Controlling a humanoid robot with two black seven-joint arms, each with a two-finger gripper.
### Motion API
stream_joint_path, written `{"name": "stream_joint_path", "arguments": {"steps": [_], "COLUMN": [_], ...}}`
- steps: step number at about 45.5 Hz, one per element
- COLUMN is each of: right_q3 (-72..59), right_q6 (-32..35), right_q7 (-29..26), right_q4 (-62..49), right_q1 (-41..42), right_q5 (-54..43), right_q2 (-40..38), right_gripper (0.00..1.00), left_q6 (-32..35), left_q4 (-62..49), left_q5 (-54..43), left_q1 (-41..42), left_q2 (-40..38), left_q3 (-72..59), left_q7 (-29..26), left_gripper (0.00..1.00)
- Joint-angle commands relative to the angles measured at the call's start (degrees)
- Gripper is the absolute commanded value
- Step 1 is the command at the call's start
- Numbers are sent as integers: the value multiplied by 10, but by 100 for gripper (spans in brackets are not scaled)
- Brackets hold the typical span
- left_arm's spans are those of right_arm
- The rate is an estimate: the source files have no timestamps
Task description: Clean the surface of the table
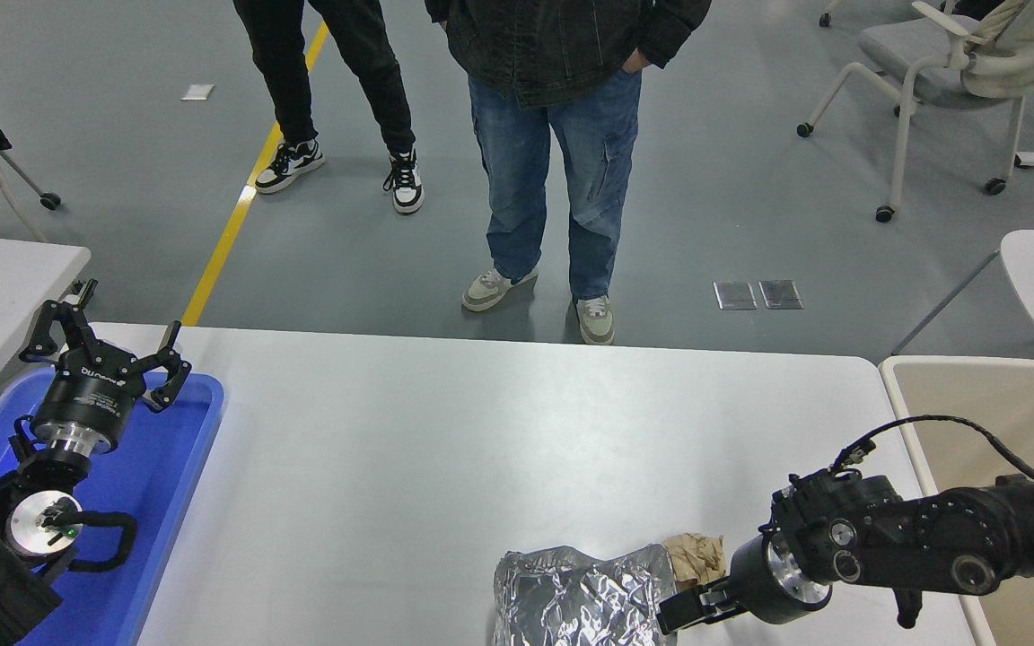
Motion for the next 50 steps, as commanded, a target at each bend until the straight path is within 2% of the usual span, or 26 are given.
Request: {"name": "stream_joint_path", "arguments": {"steps": [1,7,11,18,50], "right_q3": [-2,-2,-3,-4,-11], "right_q6": [0,0,1,4,14], "right_q7": [-1,-1,0,0,0], "right_q4": [-5,-5,-5,-5,4], "right_q1": [-2,-1,-1,-1,17], "right_q5": [-23,-23,-37,-49,-50], "right_q2": [1,1,-2,-4,-31], "right_gripper": [57,53,30,1,0], "left_q6": [0,0,0,0,0], "left_q4": [0,0,0,0,0], "left_q5": [0,0,0,0,0], "left_q1": [0,0,0,0,0], "left_q2": [0,0,0,0,0], "left_q3": [0,0,0,0,0], "left_q7": [0,0,0,0,0], "left_gripper": [100,100,100,100,100]}}
